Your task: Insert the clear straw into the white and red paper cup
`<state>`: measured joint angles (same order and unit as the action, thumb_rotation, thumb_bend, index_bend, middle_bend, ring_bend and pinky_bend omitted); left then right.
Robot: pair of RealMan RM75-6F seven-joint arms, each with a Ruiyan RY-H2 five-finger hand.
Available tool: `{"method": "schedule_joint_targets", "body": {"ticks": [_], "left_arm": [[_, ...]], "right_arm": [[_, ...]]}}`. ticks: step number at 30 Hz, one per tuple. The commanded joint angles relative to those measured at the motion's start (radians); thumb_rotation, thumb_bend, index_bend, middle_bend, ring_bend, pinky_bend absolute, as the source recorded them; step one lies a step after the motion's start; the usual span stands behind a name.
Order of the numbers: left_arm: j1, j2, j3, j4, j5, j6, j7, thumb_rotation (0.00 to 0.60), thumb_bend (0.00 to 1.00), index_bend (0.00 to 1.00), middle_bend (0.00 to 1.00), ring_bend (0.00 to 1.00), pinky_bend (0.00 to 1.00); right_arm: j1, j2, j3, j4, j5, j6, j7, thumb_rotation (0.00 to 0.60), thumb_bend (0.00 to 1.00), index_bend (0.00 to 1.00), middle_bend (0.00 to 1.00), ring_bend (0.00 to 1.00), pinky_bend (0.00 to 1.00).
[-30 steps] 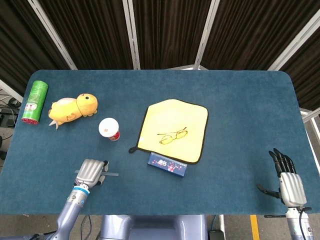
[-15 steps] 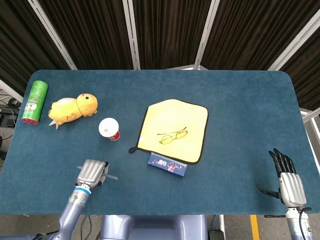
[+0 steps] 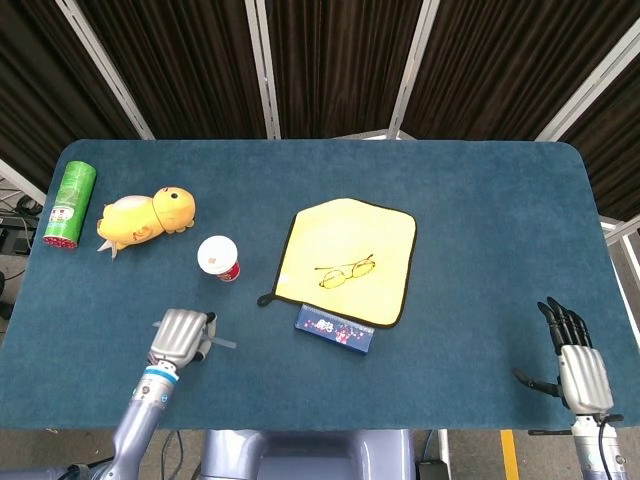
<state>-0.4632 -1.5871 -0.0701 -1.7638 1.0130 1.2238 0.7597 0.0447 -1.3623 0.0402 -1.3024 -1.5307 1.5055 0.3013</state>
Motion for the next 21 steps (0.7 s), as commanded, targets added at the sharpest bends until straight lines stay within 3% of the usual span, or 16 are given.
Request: {"method": "schedule_joint_targets", "body": {"ticks": [1, 5, 12, 21], "left_arm": [[-0.003, 0.031, -0.034, -0.054, 0.029, 0.032, -0.032, 0.600, 0.40, 0.57, 1.00, 0.93, 0.80], [-0.002, 0.074, -0.084, -0.155, 0.063, 0.057, -0.106, 0.600, 0.40, 0.57, 1.00, 0.93, 0.80], [0.006, 0.126, -0.207, -0.303, 0.086, 0.072, -0.365, 0.600, 0.40, 0.57, 1.00, 0.93, 0.80], [-0.039, 0.135, -0.448, -0.339, -0.138, 0.017, -0.673, 0.600, 0.40, 0.57, 1.00, 0.93, 0.80]], "right_arm": [[0.000, -0.001, 0.000, 0.001, 0.000, 0.000, -0.001, 0.600, 0.07, 0.00, 0.00, 0.00, 0.00], [0.000, -0.001, 0.000, 0.001, 0.000, -0.001, -0.001, 0.600, 0.07, 0.00, 0.00, 0.00, 0.00], [0.001, 0.000, -0.001, -0.001, 0.003, -0.007, 0.004, 0.600, 0.07, 0.00, 0.00, 0.00, 0.00], [0.004, 0.005, 0.002, -0.007, 0.016, -0.025, 0.026, 0.600, 0.07, 0.00, 0.00, 0.00, 0.00]]}}
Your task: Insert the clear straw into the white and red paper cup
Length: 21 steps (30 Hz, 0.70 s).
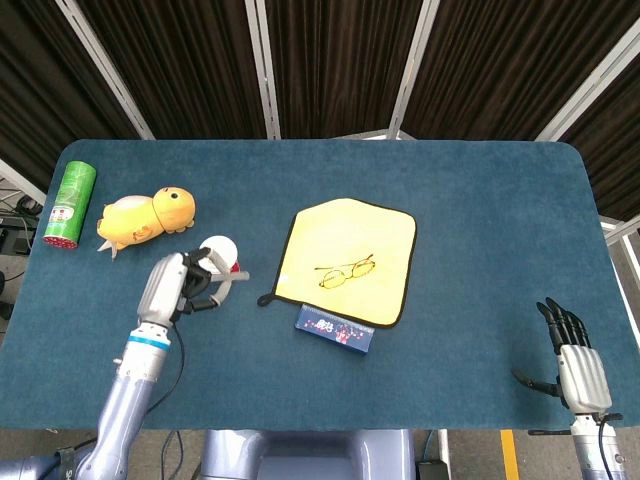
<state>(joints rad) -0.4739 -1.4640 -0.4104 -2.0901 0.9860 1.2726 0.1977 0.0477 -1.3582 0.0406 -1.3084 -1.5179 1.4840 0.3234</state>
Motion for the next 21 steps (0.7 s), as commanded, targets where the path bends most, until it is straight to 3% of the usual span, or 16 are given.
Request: {"method": "schedule_joint_targets", "body": {"ticks": [1, 7, 21], "left_arm": [[-0.033, 0.012, -0.126, -0.009, -0.134, -0.038, -0.137, 0.600, 0.40, 0.57, 1.00, 0.93, 0.80], [-0.053, 0.010, -0.182, 0.052, -0.209, -0.077, -0.250, 0.600, 0.40, 0.57, 1.00, 0.93, 0.80], [-0.054, -0.004, -0.152, 0.178, -0.203, -0.132, -0.389, 0.600, 0.40, 0.57, 1.00, 0.93, 0.80]], "right_arm": [[0.001, 0.002, 0.002, -0.001, 0.005, -0.005, 0.006, 0.600, 0.07, 0.00, 0.00, 0.00, 0.00], [0.003, 0.005, 0.002, -0.005, 0.013, -0.019, 0.017, 0.600, 0.07, 0.00, 0.00, 0.00, 0.00], [0.004, 0.007, 0.001, -0.008, 0.015, -0.026, 0.019, 0.600, 0.07, 0.00, 0.00, 0.00, 0.00]]}}
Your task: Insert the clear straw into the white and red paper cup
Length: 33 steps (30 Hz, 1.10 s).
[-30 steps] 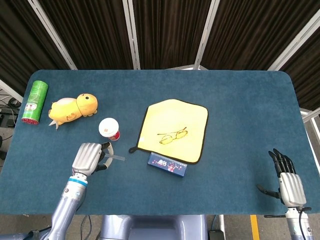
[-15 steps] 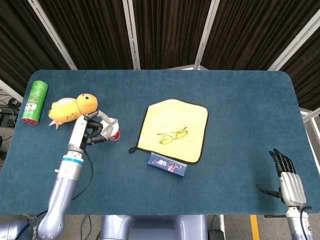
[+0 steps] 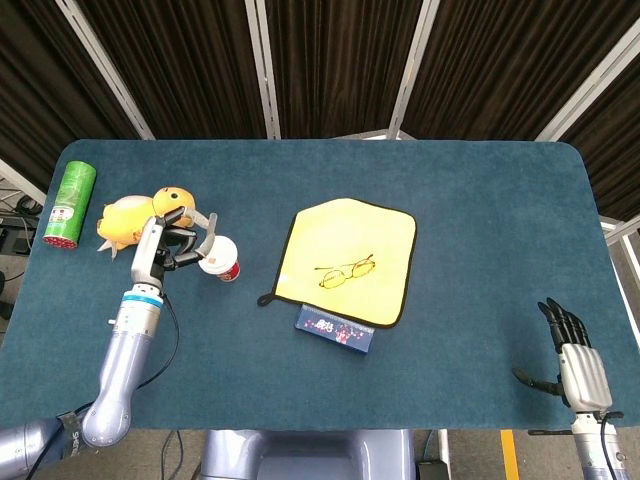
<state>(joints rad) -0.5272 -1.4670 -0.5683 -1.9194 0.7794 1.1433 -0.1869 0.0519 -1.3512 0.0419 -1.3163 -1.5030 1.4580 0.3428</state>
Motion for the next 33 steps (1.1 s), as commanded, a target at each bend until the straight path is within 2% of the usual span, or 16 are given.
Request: {"method": "schedule_joint_targets", "body": {"ticks": [1, 33], "left_arm": [[-0.002, -0.002, 0.009, 0.015, 0.009, -0.006, -0.009, 0.600, 0.40, 0.57, 1.00, 0.93, 0.80], [-0.029, -0.036, 0.064, 0.126, 0.070, -0.042, -0.101, 0.600, 0.40, 0.57, 1.00, 0.93, 0.80]], "right_arm": [[0.000, 0.000, 0.000, 0.000, -0.001, 0.001, 0.000, 0.600, 0.07, 0.00, 0.00, 0.00, 0.00], [-0.001, 0.001, 0.001, -0.002, 0.004, -0.005, 0.001, 0.600, 0.07, 0.00, 0.00, 0.00, 0.00]]}}
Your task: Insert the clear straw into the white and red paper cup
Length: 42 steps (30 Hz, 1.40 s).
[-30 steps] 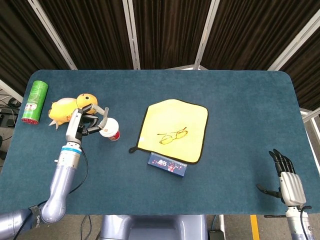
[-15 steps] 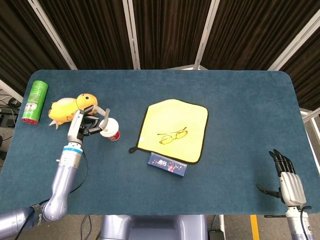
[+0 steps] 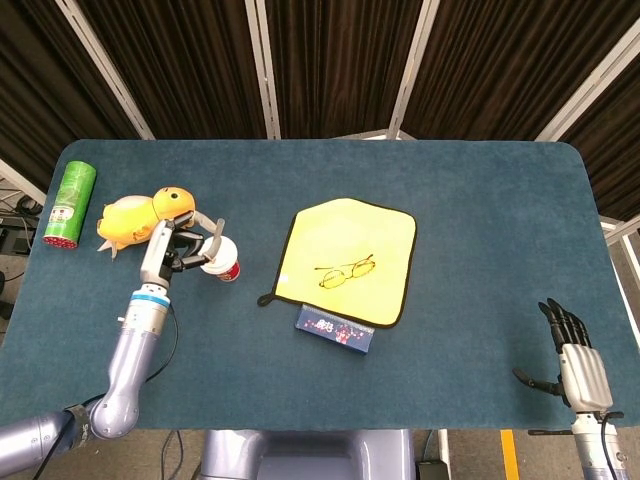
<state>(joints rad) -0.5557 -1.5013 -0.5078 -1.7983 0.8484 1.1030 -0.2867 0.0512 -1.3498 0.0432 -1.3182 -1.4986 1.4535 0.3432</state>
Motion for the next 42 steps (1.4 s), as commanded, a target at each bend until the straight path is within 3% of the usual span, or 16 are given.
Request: {"method": "schedule_joint_targets", "body": {"ticks": [1, 24, 31, 42], "left_arm": [[-0.001, -0.003, 0.005, 0.009, 0.000, -0.004, -0.004, 0.600, 0.40, 0.57, 1.00, 0.93, 0.80], [0.006, -0.031, 0.057, 0.098, 0.046, -0.040, -0.066, 0.600, 0.39, 0.55, 1.00, 0.93, 0.80], [0.014, -0.032, 0.065, 0.113, 0.052, -0.038, -0.073, 0.600, 0.25, 0.50, 1.00, 0.93, 0.80], [0.035, -0.012, 0.064, 0.087, 0.078, -0.009, -0.076, 0.600, 0.24, 0.50, 1.00, 0.93, 0.80]], "right_arm": [[0.000, 0.000, 0.000, 0.000, 0.000, 0.000, 0.000, 0.600, 0.07, 0.00, 0.00, 0.00, 0.00], [-0.003, 0.002, 0.000, -0.004, 0.005, -0.002, -0.005, 0.600, 0.07, 0.00, 0.00, 0.00, 0.00], [-0.003, 0.002, 0.000, -0.005, 0.005, -0.002, -0.008, 0.600, 0.07, 0.00, 0.00, 0.00, 0.00], [-0.004, 0.001, 0.000, -0.005, 0.005, -0.002, -0.012, 0.600, 0.07, 0.00, 0.00, 0.00, 0.00]]}}
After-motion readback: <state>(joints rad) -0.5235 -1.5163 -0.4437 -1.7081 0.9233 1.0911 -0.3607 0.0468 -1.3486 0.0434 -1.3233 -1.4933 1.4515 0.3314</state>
